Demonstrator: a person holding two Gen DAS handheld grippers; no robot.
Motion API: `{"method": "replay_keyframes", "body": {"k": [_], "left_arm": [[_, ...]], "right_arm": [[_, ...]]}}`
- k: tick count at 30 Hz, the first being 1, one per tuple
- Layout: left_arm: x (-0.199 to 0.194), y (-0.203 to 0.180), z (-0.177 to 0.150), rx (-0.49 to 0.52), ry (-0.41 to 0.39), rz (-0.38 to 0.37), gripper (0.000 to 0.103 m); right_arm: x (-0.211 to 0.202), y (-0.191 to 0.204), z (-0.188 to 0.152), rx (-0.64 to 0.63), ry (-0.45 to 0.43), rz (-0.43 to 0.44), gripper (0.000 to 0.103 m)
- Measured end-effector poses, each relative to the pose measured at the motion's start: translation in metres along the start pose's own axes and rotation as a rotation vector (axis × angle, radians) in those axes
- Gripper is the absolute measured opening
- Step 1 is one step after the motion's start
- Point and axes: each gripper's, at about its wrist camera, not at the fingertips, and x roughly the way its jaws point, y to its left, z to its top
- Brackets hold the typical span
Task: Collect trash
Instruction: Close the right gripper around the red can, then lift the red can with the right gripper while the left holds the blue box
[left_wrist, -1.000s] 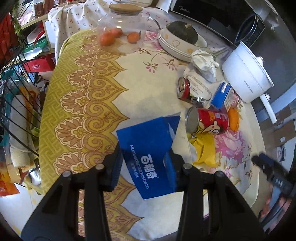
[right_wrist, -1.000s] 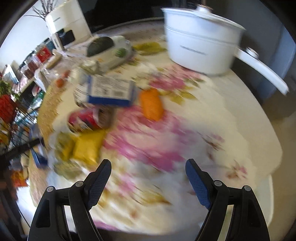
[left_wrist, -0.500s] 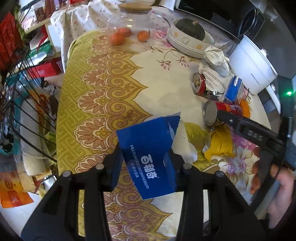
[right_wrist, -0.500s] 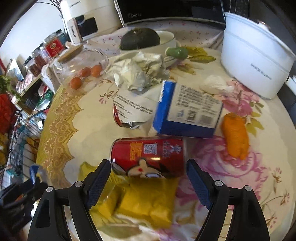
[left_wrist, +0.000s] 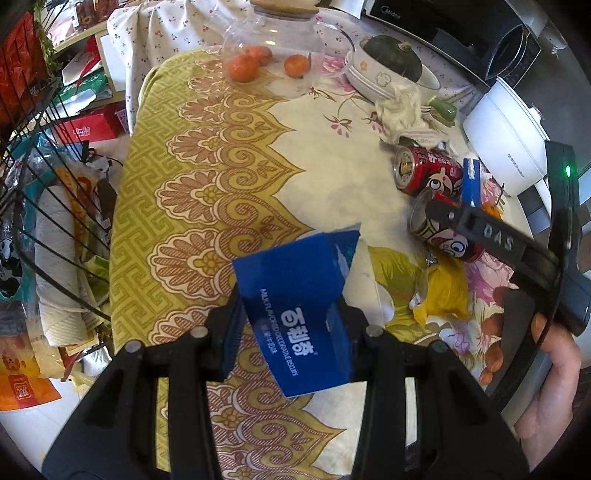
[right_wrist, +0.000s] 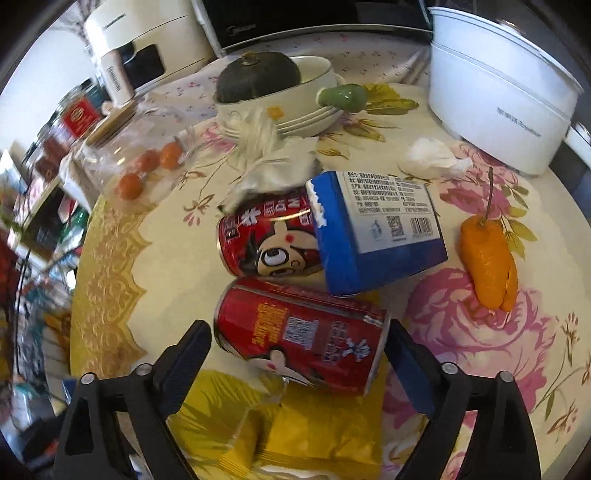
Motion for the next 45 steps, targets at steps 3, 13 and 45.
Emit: {"method": "replay_keyframes", "body": {"k": [3,13,45], "left_arm": [[0.001,0.001,0.000,-0.004,0.004,0.002,0.044],[-0.001,0.004,0.000,-0.013,-0.001,-0.004,0.044],[-0.044,-0.098,-0.009,0.190,-0.112,-0.119,0.044]], "right_arm": [[0.004,0.004,0.003,0.023,-0.002,-0.025,0.098],[0.024,0.006,0.007,0.035,0.036,-0.065,0.098],[-0.112,-0.121,-0.017,-0.103,-0.051,-0.073,0.094]]}}
